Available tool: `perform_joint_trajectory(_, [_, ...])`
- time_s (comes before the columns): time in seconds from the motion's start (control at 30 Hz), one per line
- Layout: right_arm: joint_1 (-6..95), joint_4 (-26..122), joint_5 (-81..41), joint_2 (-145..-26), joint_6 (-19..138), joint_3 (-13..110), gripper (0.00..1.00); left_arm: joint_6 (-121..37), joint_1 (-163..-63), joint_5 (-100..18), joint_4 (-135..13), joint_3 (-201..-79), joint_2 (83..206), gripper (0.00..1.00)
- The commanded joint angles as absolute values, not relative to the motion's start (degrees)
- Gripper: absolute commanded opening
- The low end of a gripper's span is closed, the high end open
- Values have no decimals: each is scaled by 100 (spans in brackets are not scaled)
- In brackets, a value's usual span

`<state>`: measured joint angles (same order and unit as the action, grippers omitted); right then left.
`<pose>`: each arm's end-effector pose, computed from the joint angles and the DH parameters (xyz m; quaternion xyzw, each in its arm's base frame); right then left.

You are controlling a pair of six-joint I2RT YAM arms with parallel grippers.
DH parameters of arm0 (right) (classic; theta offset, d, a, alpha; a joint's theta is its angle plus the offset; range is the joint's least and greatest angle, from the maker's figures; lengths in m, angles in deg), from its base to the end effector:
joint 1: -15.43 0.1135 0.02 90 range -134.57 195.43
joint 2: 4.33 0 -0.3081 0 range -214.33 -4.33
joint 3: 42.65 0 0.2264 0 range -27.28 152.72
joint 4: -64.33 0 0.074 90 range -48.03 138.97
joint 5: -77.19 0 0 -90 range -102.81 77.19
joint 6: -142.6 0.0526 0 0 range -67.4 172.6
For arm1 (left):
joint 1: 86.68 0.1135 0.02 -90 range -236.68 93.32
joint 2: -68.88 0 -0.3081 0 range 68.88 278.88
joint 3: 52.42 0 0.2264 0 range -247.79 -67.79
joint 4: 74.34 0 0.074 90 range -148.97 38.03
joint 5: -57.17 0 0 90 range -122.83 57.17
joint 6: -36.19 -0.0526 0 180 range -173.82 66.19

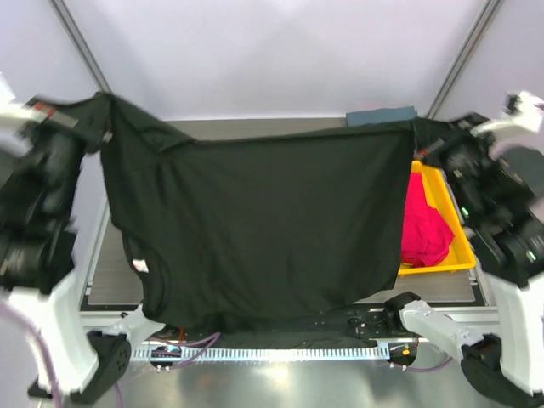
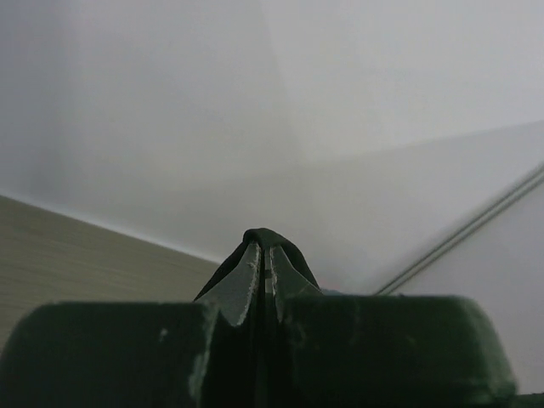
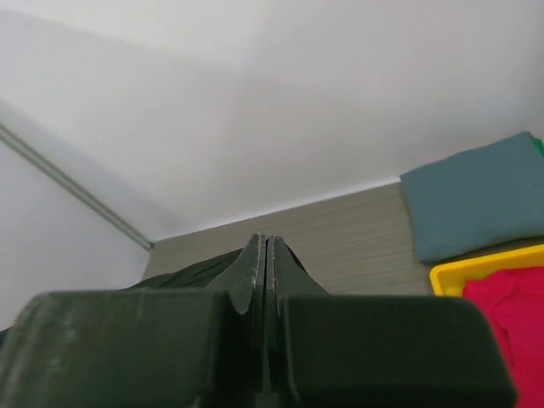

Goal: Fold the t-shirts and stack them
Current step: Flatten the tshirt out, then fold the tshirt

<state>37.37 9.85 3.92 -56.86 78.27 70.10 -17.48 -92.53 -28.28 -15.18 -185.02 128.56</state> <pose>0.0694 0.0116 0.5670 0.1294 0.6598 0.2069 0.7107 0.0539 -0.0013 0.6259 -0.1923 0.5869 -0.2600 0.7423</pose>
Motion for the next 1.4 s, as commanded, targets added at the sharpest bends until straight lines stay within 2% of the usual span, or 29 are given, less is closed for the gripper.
perform_joint_trajectory(0.0, [3732,1546,1004,-6540,7354,6600,1,-2339,-9222,-2466,-1922,-17952,13795,0])
perform_joint_trajectory(0.13, [3636,2187,847,-7252,7229,5729,1,-2595,-9222,-2536,-2915,-16469,14085,0])
perform_joint_trajectory(0.3, [3337,3936,55,-8087,7518,4209,1,-2947,-9195,-2563,-3629,-15823,15051,0])
perform_joint_trajectory(0.4, [3003,4868,-356,-9102,7738,4066,1,-2842,-9047,-2851,-3901,-15656,15990,0])
perform_joint_trajectory(0.47, [2652,5212,-813,-9676,7923,4293,1,-2666,-8941,-3420,-3998,-15787,16735,0])
perform_joint_trajectory(0.5, [2538,5465,-1616,-10314,7967,4390,1,-2587,-8836,-3581,-4033,-15979,16975,0])
perform_joint_trajectory(0.57, [2265,5713,-2289,-10906,8020,4784,1,-2386,-8747,-3871,-4060,-16243,17493,0])
perform_joint_trajectory(0.73, [2053,5784,-2836,-12400,8064,5717,1,-2077,-8527,-4619,-3893,-17682,19138,0])
perform_joint_trajectory(0.83, [1965,5775,-2925,-12781,8038,6174,1,-1884,-8483,-4978,-3683,-18290,19814,0])
perform_joint_trajectory(1.03, [1842,5706,-2881,-13010,7906,6439,1,-1585,-8448,-4909,-3410,-18635,19957,0])
perform_joint_trajectory(1.37, [1763,5362,-2652,-12668,7888,6167,1,-1637,-8106,-4751,-2303,-18275,19228,0])
